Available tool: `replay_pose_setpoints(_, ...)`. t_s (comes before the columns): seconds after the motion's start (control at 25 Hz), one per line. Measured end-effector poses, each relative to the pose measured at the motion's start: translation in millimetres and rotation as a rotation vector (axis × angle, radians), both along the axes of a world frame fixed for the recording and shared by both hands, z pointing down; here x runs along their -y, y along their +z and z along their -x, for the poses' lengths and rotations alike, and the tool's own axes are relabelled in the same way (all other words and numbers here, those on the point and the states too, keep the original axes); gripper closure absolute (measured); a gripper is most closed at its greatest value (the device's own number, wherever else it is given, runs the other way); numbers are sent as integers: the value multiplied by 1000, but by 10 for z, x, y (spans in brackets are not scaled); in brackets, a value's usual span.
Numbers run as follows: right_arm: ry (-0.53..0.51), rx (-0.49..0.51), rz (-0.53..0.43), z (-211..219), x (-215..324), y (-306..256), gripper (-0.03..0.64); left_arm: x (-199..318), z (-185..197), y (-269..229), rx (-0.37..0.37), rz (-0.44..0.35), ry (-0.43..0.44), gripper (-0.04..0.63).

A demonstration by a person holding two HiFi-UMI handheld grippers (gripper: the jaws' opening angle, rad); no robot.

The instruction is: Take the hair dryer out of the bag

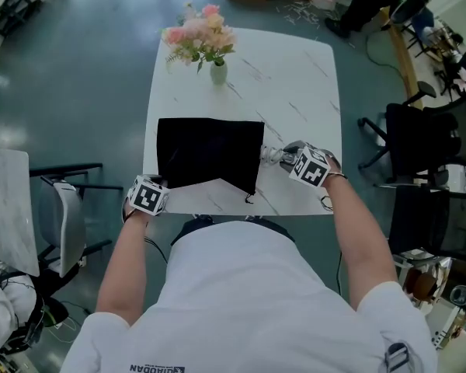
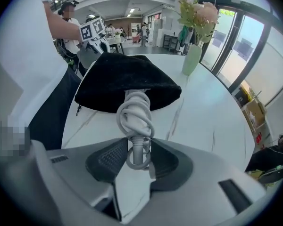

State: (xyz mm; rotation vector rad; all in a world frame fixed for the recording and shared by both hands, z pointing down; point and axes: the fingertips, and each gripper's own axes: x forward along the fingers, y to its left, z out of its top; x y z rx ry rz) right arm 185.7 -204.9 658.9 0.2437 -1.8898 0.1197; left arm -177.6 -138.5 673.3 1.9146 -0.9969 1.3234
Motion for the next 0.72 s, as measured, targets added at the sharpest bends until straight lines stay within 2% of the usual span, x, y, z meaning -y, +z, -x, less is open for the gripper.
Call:
replay_pose_setpoints(0.28,22,-38,23,-288,-18,60,449,48,-21,13,-37,5,-23,552)
replay_pose_setpoints(0.56,21,-58,-3,-329,-14,96,445,58,-29,60,-22,17,-7,551)
replay_pose_setpoints(0.64,25,-59,-18,-322,-10,90,429,43,-25,65,-24,23,-2,550)
replay_pose_setpoints(0.72,27,-58,-20,-320,-37,80,384,19,-36,42,-41,26,9,539)
